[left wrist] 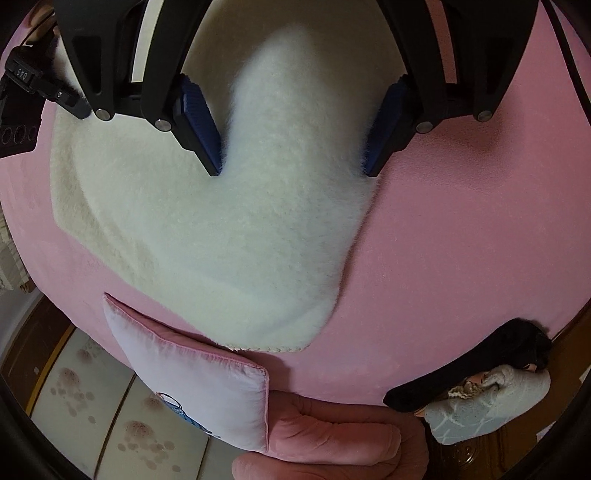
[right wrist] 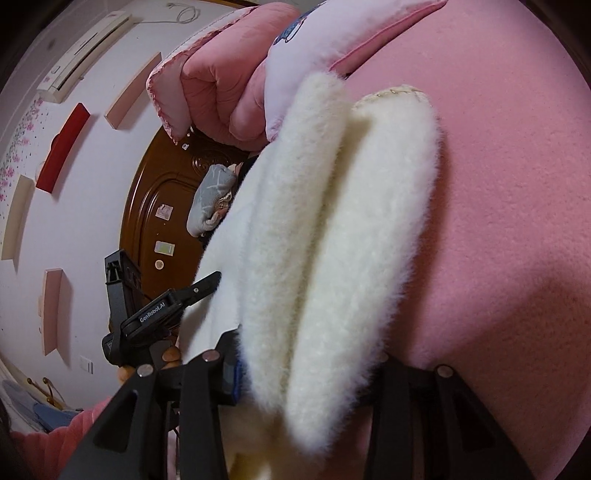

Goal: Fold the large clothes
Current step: 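Carry the lifted cardigan with both grippers toward the white pillow, then lay the cardigan beside the white pillow and open both grippers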

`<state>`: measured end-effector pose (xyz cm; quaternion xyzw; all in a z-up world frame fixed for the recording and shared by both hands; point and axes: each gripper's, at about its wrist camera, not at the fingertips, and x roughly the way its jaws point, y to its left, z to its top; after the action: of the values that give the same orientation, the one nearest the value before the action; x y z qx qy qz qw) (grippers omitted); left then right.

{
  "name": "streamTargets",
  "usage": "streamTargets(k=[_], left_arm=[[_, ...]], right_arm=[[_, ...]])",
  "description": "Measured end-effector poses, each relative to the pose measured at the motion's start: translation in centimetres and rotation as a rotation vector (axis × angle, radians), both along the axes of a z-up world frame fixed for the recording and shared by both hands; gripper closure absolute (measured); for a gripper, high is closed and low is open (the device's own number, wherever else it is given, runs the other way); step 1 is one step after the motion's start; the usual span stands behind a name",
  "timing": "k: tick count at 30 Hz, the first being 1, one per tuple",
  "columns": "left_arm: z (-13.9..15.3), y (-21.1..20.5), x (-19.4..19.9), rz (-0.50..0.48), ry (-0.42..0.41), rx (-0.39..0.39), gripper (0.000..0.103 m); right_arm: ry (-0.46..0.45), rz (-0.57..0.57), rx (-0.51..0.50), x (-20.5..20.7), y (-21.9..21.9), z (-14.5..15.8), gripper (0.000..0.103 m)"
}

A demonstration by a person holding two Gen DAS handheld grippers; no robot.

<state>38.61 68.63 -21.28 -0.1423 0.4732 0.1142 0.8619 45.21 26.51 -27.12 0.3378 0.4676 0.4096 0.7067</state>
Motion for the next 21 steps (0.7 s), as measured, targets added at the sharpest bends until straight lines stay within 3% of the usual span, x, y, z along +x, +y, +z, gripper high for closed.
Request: streamTargets(k=[10, 15, 17, 18, 19, 21], left_arm=[[0.8, -1.5, -1.1, 0.017, 0.005, 0.016, 0.028], [0.6, -1.7, -1.4, 0.044, 0.000, 0.019, 0.026], [0.4, -1.5, -1.5, 0.063, 0.002, 0.008, 0.019], [0.1, -1.2, -1.7, 0.085, 0.010, -0.009, 0.015], [-0.3, -0.7, -1.9, 0.118, 0.020, -0.041, 0.004], [-1.2, 0.5, -3.2, 0.196, 0.000, -0.161, 0.000]], right_arm=[[0.007, -0.029, -0.055, -0.6, 0.4, 0.3, 0.063], [0.007, -0.056, -0.164, -1.0, 0.6, 1.3, 0.053], [0.017, -0.071, -0.195, -1.1, 0.7, 1.5, 0.049], [0.022, -0.076, -0.205, -1.2, 0.7, 1.6, 0.044], [0.028, -0.080, -0.215, -1.3, 0.6, 1.7, 0.042], [0.027, -0.077, -0.240, -1.7, 0.4, 2.0, 0.039]])
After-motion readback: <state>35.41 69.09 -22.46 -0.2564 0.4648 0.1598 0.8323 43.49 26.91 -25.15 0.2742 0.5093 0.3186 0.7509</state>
